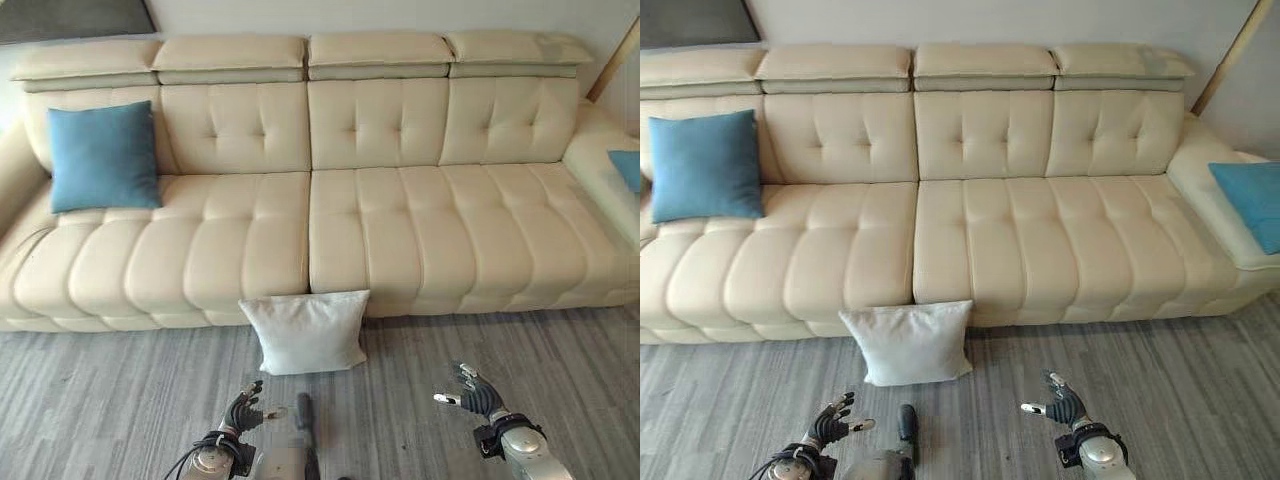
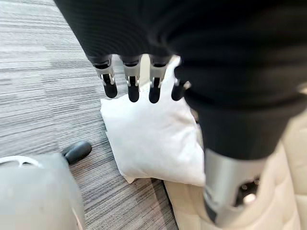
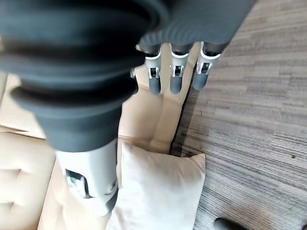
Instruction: Pick up all the scattered cushions and arrange them neatly on the sofa.
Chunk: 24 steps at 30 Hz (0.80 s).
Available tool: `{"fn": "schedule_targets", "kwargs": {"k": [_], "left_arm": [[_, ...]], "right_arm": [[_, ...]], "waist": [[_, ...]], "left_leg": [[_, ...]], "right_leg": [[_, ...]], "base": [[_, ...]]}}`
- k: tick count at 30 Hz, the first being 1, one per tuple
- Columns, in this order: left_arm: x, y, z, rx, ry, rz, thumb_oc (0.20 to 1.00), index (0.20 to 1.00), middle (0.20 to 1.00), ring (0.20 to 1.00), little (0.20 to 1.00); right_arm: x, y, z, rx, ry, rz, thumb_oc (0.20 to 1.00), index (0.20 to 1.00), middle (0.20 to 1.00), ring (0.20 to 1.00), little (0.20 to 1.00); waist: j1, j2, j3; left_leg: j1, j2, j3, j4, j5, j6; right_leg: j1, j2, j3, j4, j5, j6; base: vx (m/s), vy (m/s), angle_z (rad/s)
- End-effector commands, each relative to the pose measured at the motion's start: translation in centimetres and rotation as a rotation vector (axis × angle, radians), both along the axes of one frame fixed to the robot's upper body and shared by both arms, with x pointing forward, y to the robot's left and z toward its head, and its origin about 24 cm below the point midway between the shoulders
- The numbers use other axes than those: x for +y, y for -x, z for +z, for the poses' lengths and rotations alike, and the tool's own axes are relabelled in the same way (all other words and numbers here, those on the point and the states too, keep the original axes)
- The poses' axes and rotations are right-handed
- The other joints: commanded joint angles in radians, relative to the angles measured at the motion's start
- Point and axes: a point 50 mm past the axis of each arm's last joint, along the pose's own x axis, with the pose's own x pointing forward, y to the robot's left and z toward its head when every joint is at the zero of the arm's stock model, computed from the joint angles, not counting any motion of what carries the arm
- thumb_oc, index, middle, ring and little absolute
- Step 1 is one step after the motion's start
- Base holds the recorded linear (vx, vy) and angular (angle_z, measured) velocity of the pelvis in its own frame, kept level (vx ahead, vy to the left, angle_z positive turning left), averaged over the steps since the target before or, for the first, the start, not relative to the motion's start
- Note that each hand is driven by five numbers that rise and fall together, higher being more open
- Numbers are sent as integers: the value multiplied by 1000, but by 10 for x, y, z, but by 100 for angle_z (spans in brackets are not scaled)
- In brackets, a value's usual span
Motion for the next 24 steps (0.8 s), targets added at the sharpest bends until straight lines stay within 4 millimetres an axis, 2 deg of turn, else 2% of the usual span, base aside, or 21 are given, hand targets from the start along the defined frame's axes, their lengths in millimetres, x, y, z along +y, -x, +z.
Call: {"fn": "schedule_targets", "kwargs": {"k": [1, 3, 7, 8, 9, 11, 12, 13, 14, 18, 21, 23, 24], "left_arm": [[12, -28, 22, -131, -56, -45, 1000, 1000, 1000, 1000, 1000], [17, -34, 27, -153, -72, -33, 1000, 1000, 1000, 1000, 1000], [21, -35, 28, -158, -81, -15, 1000, 1000, 1000, 1000, 1000], [22, -35, 27, -155, -78, -10, 1000, 1000, 1000, 1000, 1000], [23, -34, 26, -149, -79, -5, 1000, 1000, 1000, 1000, 1000], [23, -33, 26, -145, -80, 0, 1000, 1000, 1000, 1000, 1000], [24, -29, 23, -131, -86, -5, 1000, 1000, 1000, 1000, 1000], [22, -29, 22, -124, -88, -23, 1000, 1000, 1000, 1000, 1000], [18, -27, 22, -124, -76, -36, 1000, 1000, 1000, 1000, 1000], [15, -22, 20, -112, -63, -56, 1000, 1000, 1000, 1000, 1000], [16, -18, 17, -96, -72, -58, 1000, 1000, 1000, 1000, 1000], [18, -20, 19, -102, -76, -43, 1000, 1000, 1000, 1000, 1000], [18, -20, 19, -102, -76, -43, 1000, 1000, 1000, 1000, 1000]], "right_arm": [[6, -23, 22, -138, -15, 29, 1000, 1000, 1000, 1000, 1000], [12, -29, 25, -158, -22, 47, 1000, 1000, 1000, 1000, 1000], [14, -33, 26, -161, -16, 63, 1000, 1000, 1000, 1000, 1000], [13, -34, 27, -163, -12, 64, 1000, 1000, 1000, 1000, 1000], [12, -34, 27, -162, -8, 60, 1000, 1000, 1000, 1000, 1000], [11, -35, 28, -165, -7, 57, 1000, 1000, 1000, 1000, 1000], [8, -32, 25, -151, 3, 46, 1000, 1000, 1000, 1000, 1000], [6, -30, 24, -147, 6, 44, 1000, 1000, 1000, 1000, 1000], [2, -23, 21, -130, 7, 24, 1000, 1000, 1000, 1000, 1000], [-7, -18, 20, -116, 25, 9, 1000, 1000, 1000, 1000, 1000], [-8, -19, 20, -110, 33, 14, 1000, 1000, 1000, 1000, 1000], [-9, -19, 20, -109, 34, 12, 1000, 1000, 1000, 1000, 1000], [-9, -19, 20, -109, 34, 12, 1000, 1000, 1000, 1000, 1000]], "waist": [[6, -16, 1], [5, -9, 10], [-4, 3, 15], [-14, 6, 20], [-18, 9, 20], [-21, 9, 25], [-24, 3, 29], [-31, -4, 30], [-31, -17, 26], [-23, -27, 28], [-13, -31, 26], [-7, -36, 24], [-7, -36, 23]], "left_leg": [[39, 70, -31, 33, -70, -137], [76, 57, -20, 33, -101, -118], [137, 39, -26, 5, -123, -108], [157, 34, -35, -2, -128, -109], [163, 34, -40, -5, -128, -111], [176, 32, -45, -9, -135, -113], [184, 26, -53, -4, -142, -116], [187, 17, -62, 3, -146, -120], [169, 15, -52, 61, -157, -146], [130, 41, -55, 157, -162, -186], [113, 76, -95, 155, -163, -192], [97, 105, -133, 151, -144, -204], [96, 105, -133, 152, -144, -204]], "right_leg": [[-166, -263, 29, 302, 52, 128], [-217, -283, 6, 378, 102, 144], [-270, -271, -45, 355, 74, 119], [-302, -237, -68, 314, 29, 103], [-329, -214, -72, 288, 23, 95], [-345, -208, -92, 258, 20, 90], [-328, -208, -105, 202, 19, 86], [-300, -194, -80, 156, 8, 79], [-253, -188, -71, 90, 14, 61], [-190, -194, -84, 26, 8, 34], [-184, -208, -76, 23, 2, 34], [-187, -223, -69, 25, -3, 39], [-187, -223, -70, 25, -4, 39]], "base": [[237, 221, -73], [174, 144, -28], [180, 81, 19], [156, 9, 21], [195, -3, 13], [90, -39, 15], [82, -88, 26], [121, -154, 43], [82, -127, 57], [36, -20, 50], [59, 87, 8], [64, 104, -8], [57, 105, -16]]}}
